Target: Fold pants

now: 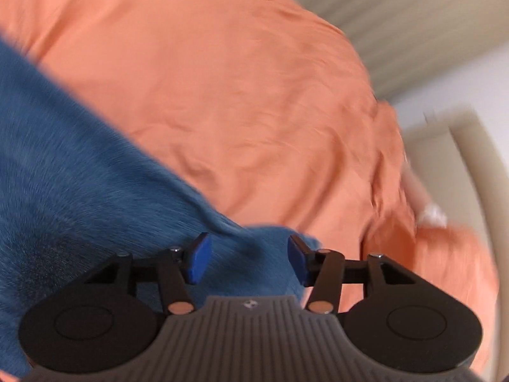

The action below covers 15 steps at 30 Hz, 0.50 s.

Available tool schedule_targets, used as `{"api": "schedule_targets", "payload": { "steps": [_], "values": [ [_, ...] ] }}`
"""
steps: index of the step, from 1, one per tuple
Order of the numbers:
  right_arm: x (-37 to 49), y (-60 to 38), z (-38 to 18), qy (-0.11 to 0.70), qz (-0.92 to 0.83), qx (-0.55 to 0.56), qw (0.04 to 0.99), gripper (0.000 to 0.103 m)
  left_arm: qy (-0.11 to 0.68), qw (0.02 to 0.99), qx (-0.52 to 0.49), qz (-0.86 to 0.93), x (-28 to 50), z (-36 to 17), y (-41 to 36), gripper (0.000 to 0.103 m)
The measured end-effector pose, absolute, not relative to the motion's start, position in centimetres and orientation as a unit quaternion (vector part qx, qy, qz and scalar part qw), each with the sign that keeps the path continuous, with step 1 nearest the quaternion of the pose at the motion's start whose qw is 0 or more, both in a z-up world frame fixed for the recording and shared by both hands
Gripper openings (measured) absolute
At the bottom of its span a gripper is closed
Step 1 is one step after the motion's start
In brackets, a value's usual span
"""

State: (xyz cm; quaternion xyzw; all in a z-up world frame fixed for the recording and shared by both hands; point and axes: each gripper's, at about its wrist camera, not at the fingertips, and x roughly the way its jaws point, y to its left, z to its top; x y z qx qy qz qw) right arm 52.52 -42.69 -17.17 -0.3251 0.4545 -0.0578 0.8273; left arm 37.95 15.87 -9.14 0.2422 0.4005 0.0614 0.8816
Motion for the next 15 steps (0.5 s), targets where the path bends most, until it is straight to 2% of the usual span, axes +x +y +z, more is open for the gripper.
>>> {"api": "schedule_targets", "payload": {
  "steps": [2,4,7,12,15],
  "values": [
    [51.6,-45.3,-15.1,0.459,-0.077,-0.260,0.846,0.047,0.408,0.882,0.224,0.070,36.8,-7.7,17.2,0.095],
    [50.3,-48.0,-13.3,0.462,-0.100,-0.194,0.859,0.038,0.421,0.881,0.202,0.080,35.9,-6.6,18.1,0.095],
    [48.1,-52.2,-12.0,0.468,-0.132,-0.083,0.870,0.034,0.438,0.878,0.163,0.099,34.5,-6.1,20.7,0.095],
    [44.2,-55.9,-13.9,0.481,-0.142,0.076,0.862,0.031,0.464,0.872,0.101,0.119,31.4,-6.6,23.7,0.091],
    [42.9,-56.3,-16.1,0.486,-0.138,0.140,0.851,0.029,0.480,0.861,0.117,0.123,29.7,-6.9,24.7,0.089]
  ]
}}
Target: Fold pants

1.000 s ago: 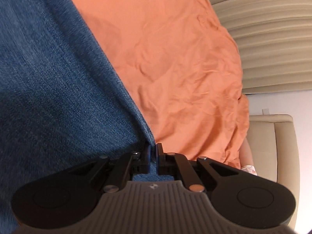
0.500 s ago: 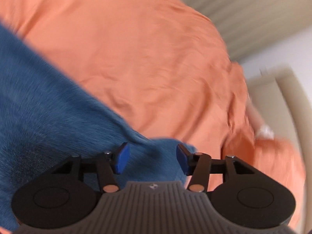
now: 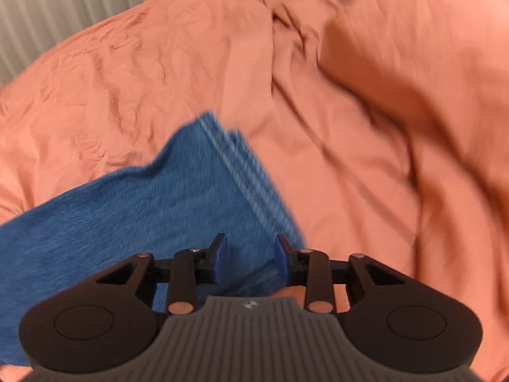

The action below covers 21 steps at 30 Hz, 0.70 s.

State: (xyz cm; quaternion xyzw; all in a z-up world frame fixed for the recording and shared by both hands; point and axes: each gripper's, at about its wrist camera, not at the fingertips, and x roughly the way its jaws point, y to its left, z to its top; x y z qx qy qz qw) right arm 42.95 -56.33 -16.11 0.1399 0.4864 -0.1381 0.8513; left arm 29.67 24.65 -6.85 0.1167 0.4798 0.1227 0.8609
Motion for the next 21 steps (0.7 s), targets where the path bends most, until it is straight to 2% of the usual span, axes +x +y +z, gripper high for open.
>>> {"api": "schedule_targets", "payload": {
  "steps": [5,6,8,9,21],
  "values": [
    [42.6,-56.5,-19.3,0.481,-0.142,0.219,0.837,0.029,0.491,0.850,0.139,0.131,28.4,-6.9,25.3,0.089],
    [42.7,-56.5,-19.7,0.474,-0.143,0.233,0.837,0.026,0.493,0.849,0.142,0.131,28.2,-6.9,25.3,0.089],
    [43.1,-56.2,-20.1,0.471,-0.152,0.238,0.835,0.006,0.495,0.846,0.153,0.128,28.1,-6.9,25.1,0.089],
    [43.2,-55.8,-20.0,0.468,-0.158,0.232,0.838,0.000,0.494,0.845,0.159,0.126,28.1,-6.8,24.9,0.089],
    [41.9,-53.2,-12.8,0.406,-0.159,0.132,0.890,0.000,0.499,0.845,0.168,0.093,27.8,-9.0,22.8,0.088]
  ]
}}
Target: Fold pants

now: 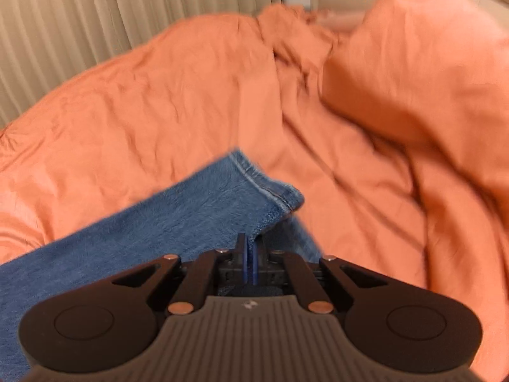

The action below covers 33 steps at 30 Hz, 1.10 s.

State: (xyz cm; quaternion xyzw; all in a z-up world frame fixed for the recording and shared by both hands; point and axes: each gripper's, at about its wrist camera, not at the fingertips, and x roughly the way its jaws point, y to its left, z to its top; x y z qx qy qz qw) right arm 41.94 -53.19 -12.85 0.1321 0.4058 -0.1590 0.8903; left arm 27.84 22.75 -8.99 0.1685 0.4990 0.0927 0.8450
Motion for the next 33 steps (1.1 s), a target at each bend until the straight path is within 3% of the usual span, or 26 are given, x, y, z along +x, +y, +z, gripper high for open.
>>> {"api": "schedule_targets", "payload": {
  "steps": [8,11,13,19,25,30,33],
  "values": [
    [42.7,-53.5,-19.1,0.476,-0.201,0.126,0.847,0.000,0.503,0.853,0.097,0.099,27.2,-8.2,24.7,0.088],
    [42.3,-53.9,-19.2,0.467,-0.205,0.138,0.849,0.016,0.493,0.864,-0.003,0.104,26.3,-7.1,26.9,0.088],
    [41.9,-53.9,-18.6,0.466,-0.202,0.140,0.850,0.037,0.480,0.868,-0.065,0.111,25.6,-7.0,28.2,0.088],
    [39.5,-53.5,-17.7,0.455,-0.177,0.165,0.857,0.039,0.429,0.856,-0.246,0.149,23.3,-9.4,31.8,0.086],
    [37.6,-53.0,-18.1,0.456,-0.173,0.176,0.855,0.039,0.401,0.832,-0.352,0.148,22.7,-13.9,33.9,0.085],
    [37.2,-52.9,-18.0,0.457,-0.173,0.178,0.854,0.039,0.384,0.838,-0.354,0.158,24.7,-15.9,33.9,0.088],
    [36.9,-52.8,-17.9,0.455,-0.166,0.190,0.854,0.039,0.387,0.852,-0.314,0.163,25.9,-16.1,33.1,0.079]
  ]
}}
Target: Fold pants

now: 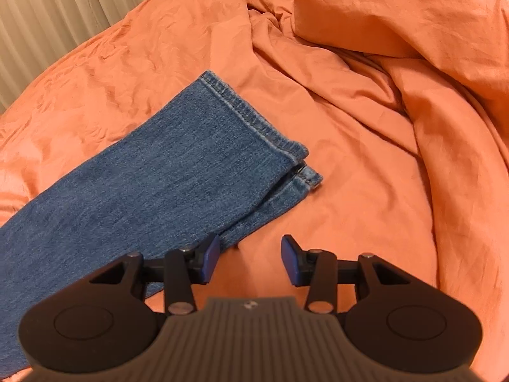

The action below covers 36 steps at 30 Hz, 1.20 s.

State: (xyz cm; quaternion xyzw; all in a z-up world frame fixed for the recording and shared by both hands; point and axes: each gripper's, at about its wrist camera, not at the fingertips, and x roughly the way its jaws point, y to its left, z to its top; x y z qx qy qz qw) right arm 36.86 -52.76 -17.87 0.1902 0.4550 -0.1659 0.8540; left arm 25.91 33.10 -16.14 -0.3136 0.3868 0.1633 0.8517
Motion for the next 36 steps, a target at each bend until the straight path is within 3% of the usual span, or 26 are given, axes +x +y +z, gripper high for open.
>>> {"api": "schedule_targets", "payload": {
  "steps": [4,6,8,19,31,35,36],
  "values": [
    [36.7,-52.8,-18.4,0.447,-0.151,0.236,0.849,0.040,0.393,0.866,-0.258,0.170,27.4,-15.2,31.8,0.060],
    [36.8,-52.8,-18.8,0.445,-0.153,0.254,0.845,0.040,0.378,0.876,-0.241,0.177,27.4,-13.8,31.3,0.043],
    [36.9,-52.8,-19.0,0.443,-0.157,0.262,0.843,0.040,0.364,0.879,-0.250,0.181,27.1,-12.4,31.5,0.035],
    [35.6,-56.6,-19.8,0.370,-0.171,0.394,0.824,0.042,0.325,0.915,-0.165,0.176,27.5,-6.0,28.4,0.031],
    [36.4,-61.4,-21.9,0.315,-0.209,0.445,0.812,0.040,0.363,0.897,-0.140,0.208,28.5,-7.5,27.7,0.031],
    [37.1,-61.9,-22.3,0.338,-0.191,0.442,0.809,0.040,0.367,0.894,-0.134,0.220,29.0,-7.9,27.4,0.031],
    [37.1,-61.9,-22.5,0.340,-0.189,0.447,0.806,0.034,0.368,0.892,-0.134,0.224,28.9,-7.9,27.4,0.031]
  ]
}}
